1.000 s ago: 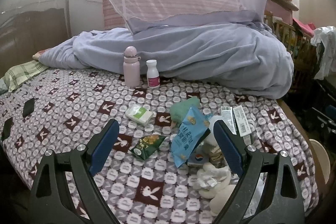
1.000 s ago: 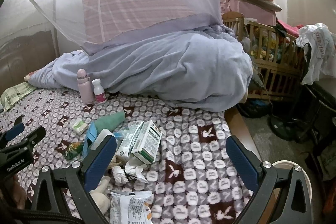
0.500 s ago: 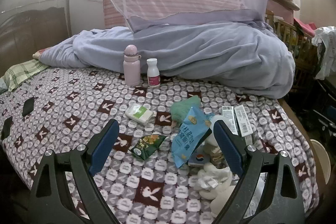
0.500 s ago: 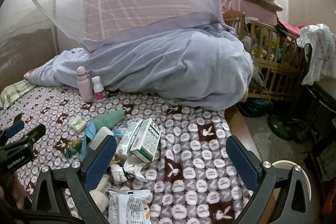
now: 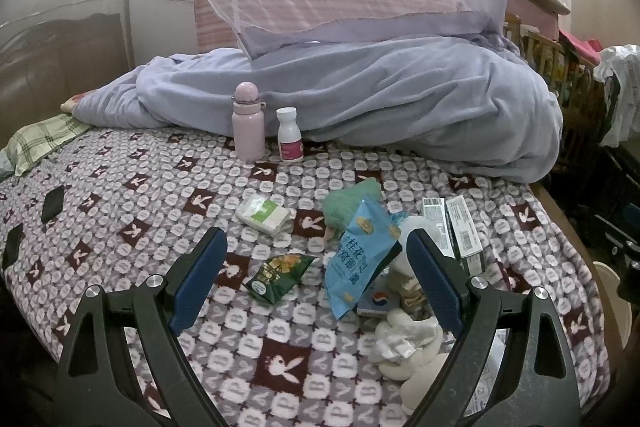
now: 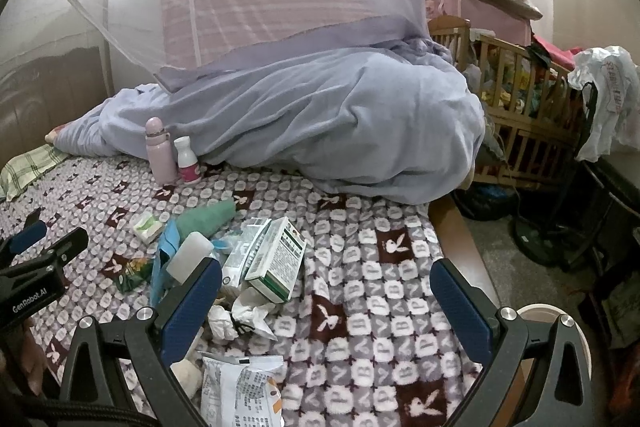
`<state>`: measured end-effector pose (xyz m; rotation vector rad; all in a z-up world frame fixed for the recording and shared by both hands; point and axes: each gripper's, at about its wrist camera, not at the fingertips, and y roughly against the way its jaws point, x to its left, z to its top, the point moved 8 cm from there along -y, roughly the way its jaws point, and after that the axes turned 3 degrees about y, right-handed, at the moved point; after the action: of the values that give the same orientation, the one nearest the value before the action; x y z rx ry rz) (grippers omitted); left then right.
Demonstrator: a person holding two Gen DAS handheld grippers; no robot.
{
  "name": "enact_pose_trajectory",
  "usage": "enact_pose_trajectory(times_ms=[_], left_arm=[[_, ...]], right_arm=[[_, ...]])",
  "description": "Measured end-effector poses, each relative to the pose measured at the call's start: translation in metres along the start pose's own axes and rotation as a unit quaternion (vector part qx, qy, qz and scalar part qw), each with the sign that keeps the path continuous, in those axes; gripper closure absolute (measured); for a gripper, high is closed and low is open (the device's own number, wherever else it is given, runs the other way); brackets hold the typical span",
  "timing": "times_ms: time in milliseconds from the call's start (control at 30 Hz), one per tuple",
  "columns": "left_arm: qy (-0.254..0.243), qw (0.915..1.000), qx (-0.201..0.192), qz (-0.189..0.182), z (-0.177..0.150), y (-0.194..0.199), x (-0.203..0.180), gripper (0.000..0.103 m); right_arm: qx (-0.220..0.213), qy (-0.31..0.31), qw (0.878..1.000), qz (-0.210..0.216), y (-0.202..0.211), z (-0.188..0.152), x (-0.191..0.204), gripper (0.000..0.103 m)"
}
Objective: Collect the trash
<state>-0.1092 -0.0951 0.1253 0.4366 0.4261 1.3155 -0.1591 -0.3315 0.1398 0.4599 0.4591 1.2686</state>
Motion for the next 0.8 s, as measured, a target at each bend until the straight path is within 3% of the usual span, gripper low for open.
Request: enact_pose_trajectory(times_ms=[800], left_arm=[[-0.002,0.9994,0.029,0.016,-0.014,-0.02,0.003,0.012]], right_arm=[[0.047,0.01,0.999,0.009,-0.019,-0.02,0.002,0.0]])
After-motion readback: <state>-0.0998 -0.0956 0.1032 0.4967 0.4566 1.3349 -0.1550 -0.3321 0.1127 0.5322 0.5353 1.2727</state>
